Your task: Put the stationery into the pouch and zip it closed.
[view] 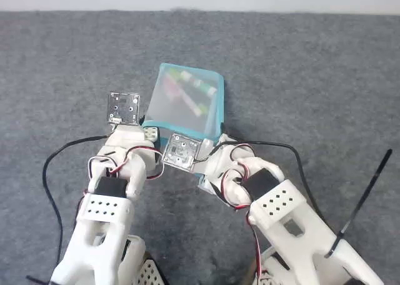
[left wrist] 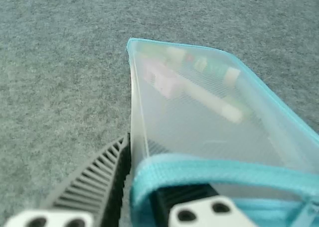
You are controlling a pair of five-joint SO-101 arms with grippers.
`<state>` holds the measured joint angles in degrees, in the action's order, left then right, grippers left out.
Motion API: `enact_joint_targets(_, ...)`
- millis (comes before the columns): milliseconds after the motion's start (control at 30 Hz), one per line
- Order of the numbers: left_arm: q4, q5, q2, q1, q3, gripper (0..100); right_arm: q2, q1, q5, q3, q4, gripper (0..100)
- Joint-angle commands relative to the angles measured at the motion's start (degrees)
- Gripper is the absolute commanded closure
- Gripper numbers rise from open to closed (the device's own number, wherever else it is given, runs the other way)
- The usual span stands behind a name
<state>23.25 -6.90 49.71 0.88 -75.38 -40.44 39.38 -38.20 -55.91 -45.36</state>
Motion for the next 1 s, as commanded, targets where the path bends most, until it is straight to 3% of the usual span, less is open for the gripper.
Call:
enact_joint_targets(0, 0.3, -0.6, 3.0, 0.3, 2.9, 99, 0.0, 0.0, 2.5, 6.1, 2.9, 64.8)
enact_joint_targets(400, 0.3, -0.6, 3.0, 0.3, 2.8, 99, 12.9, -0.2, 3.6, 11.0, 8.1, 65.7)
enact_joint_targets(567, 0.3, -0.6, 3.0, 0.3, 2.8, 99, 14.7, -1.7, 3.9, 12.8, 8.7, 87.6)
enact_joint_targets(667, 0.3, -0.6, 3.0, 0.3, 2.7, 99, 14.8, -2.5, 7.8, 13.1, 8.9, 99.8)
enact_joint_targets(967, 0.4, 1.2, 3.5, 2.7, 2.5, 97, 15.5, -7.3, 11.4, 12.1, 9.2, 99.2)
